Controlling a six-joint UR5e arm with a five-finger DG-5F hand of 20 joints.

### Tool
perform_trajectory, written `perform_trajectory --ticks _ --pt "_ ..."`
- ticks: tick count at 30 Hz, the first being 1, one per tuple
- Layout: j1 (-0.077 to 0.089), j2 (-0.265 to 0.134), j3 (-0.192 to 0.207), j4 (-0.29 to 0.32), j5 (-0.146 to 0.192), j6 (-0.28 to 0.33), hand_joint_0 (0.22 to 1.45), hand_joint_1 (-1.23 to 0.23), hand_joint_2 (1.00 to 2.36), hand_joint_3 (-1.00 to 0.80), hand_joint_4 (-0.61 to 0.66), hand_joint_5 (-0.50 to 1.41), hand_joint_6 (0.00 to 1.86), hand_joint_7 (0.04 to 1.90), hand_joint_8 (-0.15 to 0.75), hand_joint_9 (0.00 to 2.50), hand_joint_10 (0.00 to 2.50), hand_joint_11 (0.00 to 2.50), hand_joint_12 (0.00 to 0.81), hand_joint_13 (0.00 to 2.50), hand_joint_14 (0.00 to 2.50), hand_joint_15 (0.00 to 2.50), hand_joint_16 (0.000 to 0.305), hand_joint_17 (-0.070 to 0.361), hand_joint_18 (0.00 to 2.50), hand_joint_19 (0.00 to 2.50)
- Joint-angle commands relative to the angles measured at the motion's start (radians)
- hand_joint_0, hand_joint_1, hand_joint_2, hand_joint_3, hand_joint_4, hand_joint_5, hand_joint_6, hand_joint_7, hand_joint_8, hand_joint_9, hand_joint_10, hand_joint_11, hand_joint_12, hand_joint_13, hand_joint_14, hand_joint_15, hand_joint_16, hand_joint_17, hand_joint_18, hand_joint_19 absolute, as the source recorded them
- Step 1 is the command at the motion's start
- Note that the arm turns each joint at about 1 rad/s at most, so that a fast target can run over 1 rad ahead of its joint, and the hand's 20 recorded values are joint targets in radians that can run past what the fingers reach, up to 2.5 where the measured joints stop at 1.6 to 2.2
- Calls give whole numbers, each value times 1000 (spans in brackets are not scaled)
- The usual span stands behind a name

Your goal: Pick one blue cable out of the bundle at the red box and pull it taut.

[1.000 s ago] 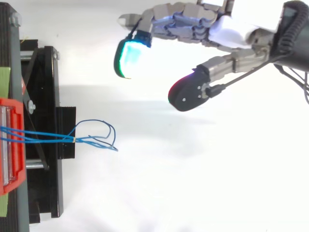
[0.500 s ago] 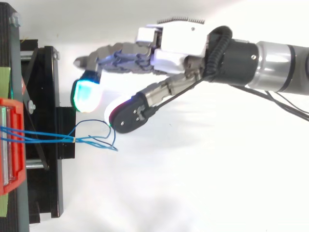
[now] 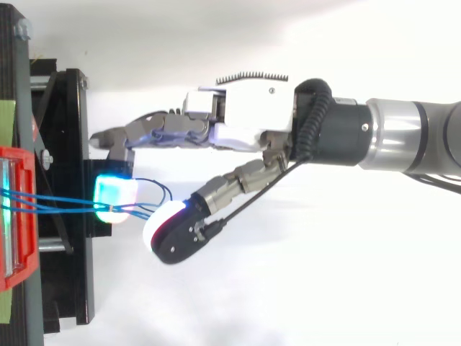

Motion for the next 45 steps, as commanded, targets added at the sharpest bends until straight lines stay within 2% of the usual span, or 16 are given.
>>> perform_trajectory --ticks 1,5,8,12,17,29,37,45 --pt "17 0 1 15 15 -9 494 -729 1000 -500 276 -130 501 1090 281 43 1 69 378 0 4 124 61 138 0 81" --pt "20 0 1 23 28 -10 507 -727 1000 -500 269 -122 500 1138 280 53 0 63 375 0 5 121 60 136 0 93" --pt "20 1 7 18 28 -7 518 -730 1000 -492 253 -122 510 1144 278 63 0 72 373 0 4 124 59 133 0 95" --pt "20 1 36 -5 28 -10 532 -735 1003 -459 246 -123 515 1137 280 69 2 79 370 0 4 121 58 131 0 88" --pt "17 0 36 -6 27 -15 548 -736 1004 -433 238 -126 527 1126 277 73 1 77 367 0 4 126 58 130 0 94" --pt "7 1 38 1 27 -20 569 -731 1008 -372 193 -143 605 1003 275 79 1 89 362 0 4 124 57 127 0 88" --pt "-2 0 38 9 27 -38 590 -744 1010 -322 179 -171 752 810 278 99 1 101 360 2 4 126 56 127 0 98" --pt "-2 1 38 15 27 -46 606 -738 1012 -267 164 -188 828 756 280 117 2 123 357 30 5 134 56 126 0 107"
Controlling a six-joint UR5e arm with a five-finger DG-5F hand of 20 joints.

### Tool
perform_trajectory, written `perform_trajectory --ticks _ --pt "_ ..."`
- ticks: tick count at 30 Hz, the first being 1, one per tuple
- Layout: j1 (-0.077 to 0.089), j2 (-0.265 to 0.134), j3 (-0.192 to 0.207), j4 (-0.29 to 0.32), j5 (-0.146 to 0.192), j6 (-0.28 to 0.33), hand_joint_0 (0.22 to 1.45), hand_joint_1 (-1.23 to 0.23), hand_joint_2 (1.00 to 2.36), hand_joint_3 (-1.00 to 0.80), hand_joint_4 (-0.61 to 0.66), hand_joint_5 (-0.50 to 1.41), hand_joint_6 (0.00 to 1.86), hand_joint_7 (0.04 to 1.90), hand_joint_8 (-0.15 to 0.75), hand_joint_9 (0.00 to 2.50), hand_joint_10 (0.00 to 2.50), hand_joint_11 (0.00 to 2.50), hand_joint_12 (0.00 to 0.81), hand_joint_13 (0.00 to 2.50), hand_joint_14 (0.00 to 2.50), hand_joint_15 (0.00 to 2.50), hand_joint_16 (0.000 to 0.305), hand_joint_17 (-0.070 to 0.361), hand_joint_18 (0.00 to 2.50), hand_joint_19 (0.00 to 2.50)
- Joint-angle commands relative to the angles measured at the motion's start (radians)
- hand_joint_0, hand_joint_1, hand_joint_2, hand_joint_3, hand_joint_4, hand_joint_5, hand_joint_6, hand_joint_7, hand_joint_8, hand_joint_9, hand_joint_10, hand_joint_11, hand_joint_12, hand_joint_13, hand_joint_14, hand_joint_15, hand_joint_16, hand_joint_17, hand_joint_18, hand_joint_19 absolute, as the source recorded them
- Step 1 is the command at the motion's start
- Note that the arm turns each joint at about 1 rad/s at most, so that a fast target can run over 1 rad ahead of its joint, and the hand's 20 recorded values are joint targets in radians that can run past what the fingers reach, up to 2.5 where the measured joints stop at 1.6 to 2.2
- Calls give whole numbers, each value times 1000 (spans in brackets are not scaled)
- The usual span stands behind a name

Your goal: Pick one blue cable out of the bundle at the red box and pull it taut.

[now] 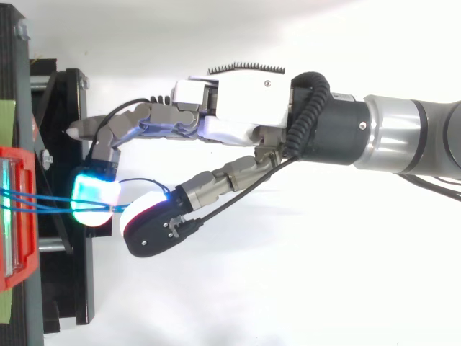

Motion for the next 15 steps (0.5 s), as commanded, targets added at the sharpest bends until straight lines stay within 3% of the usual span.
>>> perform_trajectory --ticks 1,8,15 --pt "0 1 0 6 0 -5 606 -734 1012 -274 167 -189 830 751 280 118 1 115 358 31 5 135 56 126 0 105" --pt "-1 1 0 8 0 -3 587 -728 1010 -313 162 -185 870 763 290 152 2 154 360 57 5 142 56 126 0 123" --pt "-1 1 0 8 -2 -5 581 -760 1015 -169 130 -180 949 845 315 259 5 198 367 160 4 134 58 130 0 80"
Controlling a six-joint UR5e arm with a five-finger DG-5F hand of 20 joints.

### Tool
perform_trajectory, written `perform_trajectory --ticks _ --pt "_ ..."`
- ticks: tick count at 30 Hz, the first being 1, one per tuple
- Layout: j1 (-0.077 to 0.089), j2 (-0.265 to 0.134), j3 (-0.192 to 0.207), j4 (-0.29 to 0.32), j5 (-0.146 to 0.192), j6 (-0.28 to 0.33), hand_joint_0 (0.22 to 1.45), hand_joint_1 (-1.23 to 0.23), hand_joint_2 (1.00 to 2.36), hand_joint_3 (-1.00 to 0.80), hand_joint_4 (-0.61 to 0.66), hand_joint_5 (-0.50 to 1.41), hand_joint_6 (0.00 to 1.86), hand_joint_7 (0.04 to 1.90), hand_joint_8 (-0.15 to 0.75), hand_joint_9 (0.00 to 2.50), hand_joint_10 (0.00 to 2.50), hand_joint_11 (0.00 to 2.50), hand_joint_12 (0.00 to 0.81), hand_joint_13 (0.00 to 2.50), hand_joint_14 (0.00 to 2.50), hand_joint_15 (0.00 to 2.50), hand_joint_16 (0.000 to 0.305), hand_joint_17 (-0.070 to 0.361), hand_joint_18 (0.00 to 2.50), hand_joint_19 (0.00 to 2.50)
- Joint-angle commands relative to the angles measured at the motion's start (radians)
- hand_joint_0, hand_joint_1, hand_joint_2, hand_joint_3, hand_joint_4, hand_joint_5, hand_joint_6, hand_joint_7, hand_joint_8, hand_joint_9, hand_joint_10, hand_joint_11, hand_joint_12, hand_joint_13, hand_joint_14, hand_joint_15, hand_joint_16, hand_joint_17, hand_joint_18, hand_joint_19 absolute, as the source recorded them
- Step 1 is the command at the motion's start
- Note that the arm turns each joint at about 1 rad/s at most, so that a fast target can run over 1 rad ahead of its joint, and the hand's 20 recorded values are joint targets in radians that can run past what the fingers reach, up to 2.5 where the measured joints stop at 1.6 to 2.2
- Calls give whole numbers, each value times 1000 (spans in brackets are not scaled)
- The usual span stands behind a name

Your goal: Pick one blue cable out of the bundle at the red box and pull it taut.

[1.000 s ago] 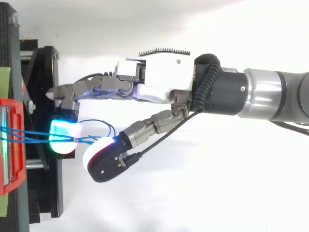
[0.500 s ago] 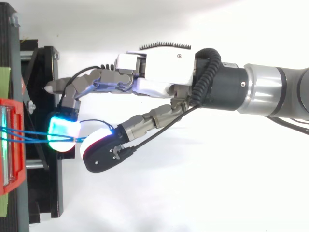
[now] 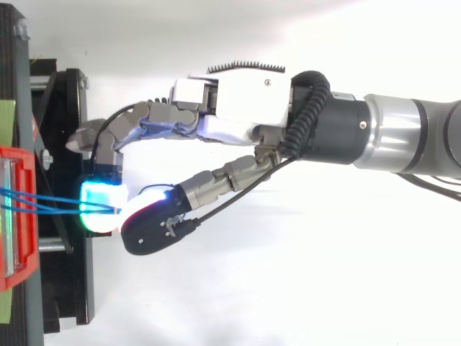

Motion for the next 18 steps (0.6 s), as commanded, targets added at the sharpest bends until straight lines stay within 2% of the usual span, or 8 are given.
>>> perform_trajectory --ticks 1,7,18 --pt "0 0 0 1 -2 0 582 -784 1017 -157 123 -174 938 901 324 299 3 183 373 202 4 118 58 132 50 53" --pt "0 0 2 1 -2 0 607 -807 1016 -115 60 -173 946 958 335 324 3 198 377 239 6 121 60 135 113 41" --pt "0 0 25 -11 -3 2 642 -869 1014 -227 57 -180 950 901 329 344 3 221 374 271 4 118 58 130 179 43"
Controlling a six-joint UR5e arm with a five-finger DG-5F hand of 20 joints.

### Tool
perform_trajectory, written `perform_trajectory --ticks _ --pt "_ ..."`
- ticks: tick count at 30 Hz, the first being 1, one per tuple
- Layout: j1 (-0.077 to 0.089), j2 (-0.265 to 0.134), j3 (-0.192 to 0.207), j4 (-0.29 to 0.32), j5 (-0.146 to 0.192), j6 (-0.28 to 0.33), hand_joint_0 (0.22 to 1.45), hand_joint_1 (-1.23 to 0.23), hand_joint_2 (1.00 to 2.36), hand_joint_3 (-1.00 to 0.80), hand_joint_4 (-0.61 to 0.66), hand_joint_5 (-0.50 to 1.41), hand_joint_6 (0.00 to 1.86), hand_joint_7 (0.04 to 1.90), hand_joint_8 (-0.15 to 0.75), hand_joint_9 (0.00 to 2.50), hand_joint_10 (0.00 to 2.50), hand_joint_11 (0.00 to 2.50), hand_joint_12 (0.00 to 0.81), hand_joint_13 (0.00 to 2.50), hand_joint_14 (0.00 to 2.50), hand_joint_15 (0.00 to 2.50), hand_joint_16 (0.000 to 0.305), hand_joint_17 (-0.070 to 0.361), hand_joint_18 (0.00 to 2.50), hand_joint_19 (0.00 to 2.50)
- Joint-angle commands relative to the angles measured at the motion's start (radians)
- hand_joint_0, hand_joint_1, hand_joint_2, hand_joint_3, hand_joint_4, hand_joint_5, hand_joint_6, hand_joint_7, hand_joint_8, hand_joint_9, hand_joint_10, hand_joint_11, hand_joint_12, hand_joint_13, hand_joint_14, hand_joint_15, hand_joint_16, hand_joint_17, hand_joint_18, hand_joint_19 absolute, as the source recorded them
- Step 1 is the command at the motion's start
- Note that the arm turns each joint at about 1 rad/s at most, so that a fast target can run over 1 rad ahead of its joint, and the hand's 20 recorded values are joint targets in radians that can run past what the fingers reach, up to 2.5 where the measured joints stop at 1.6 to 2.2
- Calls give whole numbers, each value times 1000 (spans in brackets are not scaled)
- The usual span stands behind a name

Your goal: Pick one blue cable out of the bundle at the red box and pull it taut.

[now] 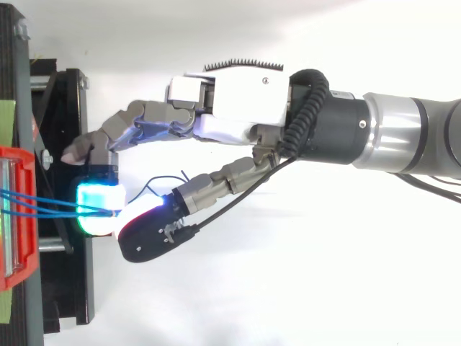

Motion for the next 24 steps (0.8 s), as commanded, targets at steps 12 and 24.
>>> perform_trajectory --ticks 12,24 --pt "-12 1 87 -207 -46 23 647 -868 1015 -239 57 -183 943 926 341 442 6 345 373 311 5 129 58 130 243 55" --pt "-21 14 97 -364 -56 50 674 -910 1010 -345 93 -188 942 923 337 416 6 314 374 317 5 117 58 131 268 45"
